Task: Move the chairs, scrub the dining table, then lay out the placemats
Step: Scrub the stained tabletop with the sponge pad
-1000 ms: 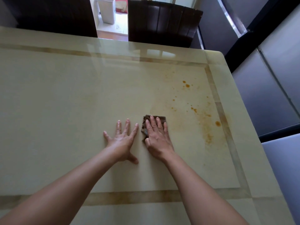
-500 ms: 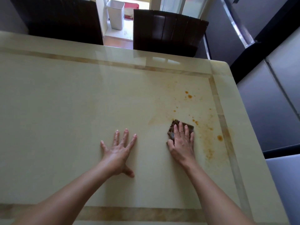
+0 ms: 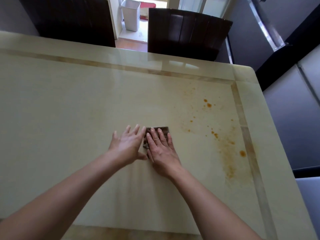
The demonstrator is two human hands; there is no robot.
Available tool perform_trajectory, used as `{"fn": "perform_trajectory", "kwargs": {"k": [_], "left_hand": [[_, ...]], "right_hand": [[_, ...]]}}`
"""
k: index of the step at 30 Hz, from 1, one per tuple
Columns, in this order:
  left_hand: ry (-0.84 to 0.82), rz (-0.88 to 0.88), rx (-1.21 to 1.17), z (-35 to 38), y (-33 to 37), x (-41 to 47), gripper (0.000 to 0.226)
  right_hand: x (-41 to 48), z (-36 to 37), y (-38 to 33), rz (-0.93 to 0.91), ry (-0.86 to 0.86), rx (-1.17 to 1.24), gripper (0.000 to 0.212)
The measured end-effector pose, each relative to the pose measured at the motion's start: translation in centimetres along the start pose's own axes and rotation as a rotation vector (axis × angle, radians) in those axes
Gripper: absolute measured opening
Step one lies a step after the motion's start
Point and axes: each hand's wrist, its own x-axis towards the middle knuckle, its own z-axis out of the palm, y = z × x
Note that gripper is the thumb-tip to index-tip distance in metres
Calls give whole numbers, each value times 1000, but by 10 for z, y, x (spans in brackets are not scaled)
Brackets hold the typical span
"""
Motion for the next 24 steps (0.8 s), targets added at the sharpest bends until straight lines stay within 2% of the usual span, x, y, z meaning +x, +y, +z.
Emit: {"fn": "perform_trajectory", "kwargs": {"k": [4,16,22,24], "left_hand": [[-9,-16,-38,-16,0,30,123],[-141,-127,-166,-36,10,96,129],[-138,-123,-184,-30,10,98,128],[-135,-126,-189,-30,9,99,128]], "right_hand": [[23,-12,8,46,23,31,57],[26,-45,117,403,94,63,57],[31,-37,109,493,157,20,56],[41,-38,97,463,148,18,56]]}}
